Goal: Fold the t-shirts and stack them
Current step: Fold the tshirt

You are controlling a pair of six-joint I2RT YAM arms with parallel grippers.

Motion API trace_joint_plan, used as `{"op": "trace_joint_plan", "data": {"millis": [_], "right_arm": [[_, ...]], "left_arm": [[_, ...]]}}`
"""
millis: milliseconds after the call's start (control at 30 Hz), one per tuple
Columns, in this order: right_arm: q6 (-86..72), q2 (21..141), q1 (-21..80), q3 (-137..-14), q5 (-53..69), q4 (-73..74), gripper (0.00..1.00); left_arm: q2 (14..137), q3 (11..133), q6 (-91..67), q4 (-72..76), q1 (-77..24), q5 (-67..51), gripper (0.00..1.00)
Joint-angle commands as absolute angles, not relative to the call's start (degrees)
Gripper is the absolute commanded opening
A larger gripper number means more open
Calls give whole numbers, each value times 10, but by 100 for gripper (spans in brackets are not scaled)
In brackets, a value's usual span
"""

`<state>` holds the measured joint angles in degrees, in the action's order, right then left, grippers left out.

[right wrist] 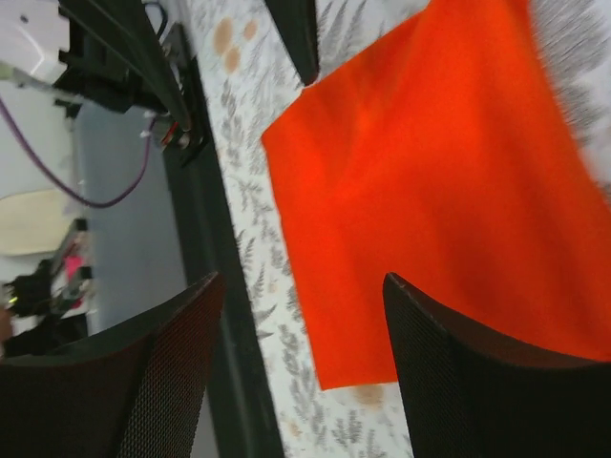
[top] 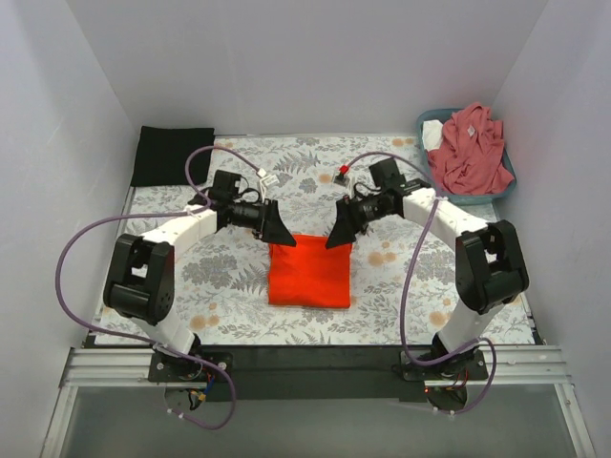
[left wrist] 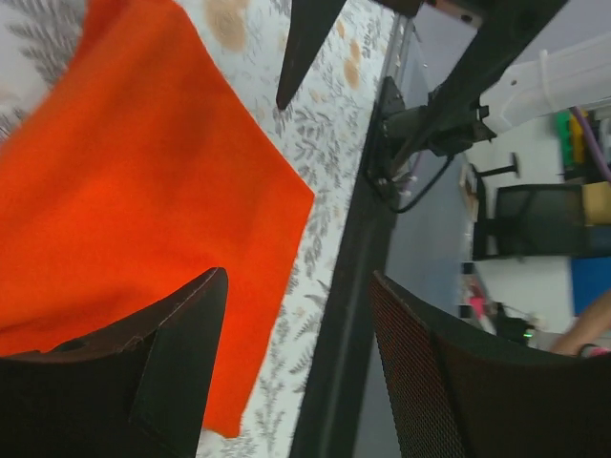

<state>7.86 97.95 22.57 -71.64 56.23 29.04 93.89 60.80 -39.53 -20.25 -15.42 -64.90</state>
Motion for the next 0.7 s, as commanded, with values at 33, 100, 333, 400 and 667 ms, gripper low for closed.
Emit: {"op": "trace_joint_plan", "data": {"millis": [33, 100, 333, 400, 667], "right_arm": [[4, 1003, 249, -656, 583, 216, 75], [8, 1031, 246, -649, 561, 213, 77], [29, 1162, 216, -741, 487, 185, 78], [37, 1196, 197, -795, 476, 186, 78], [66, 1186, 172, -922, 493, 232, 79]], "left_arm": [[961, 563, -532, -135, -158, -693, 61], [988, 548, -544, -128, -159, -692, 61], [1137, 617, -531, -104, -114, -658, 62], [1196, 687, -526, -117, -99, -655, 62], [1190, 841, -498, -178, -68, -674, 62]]}}
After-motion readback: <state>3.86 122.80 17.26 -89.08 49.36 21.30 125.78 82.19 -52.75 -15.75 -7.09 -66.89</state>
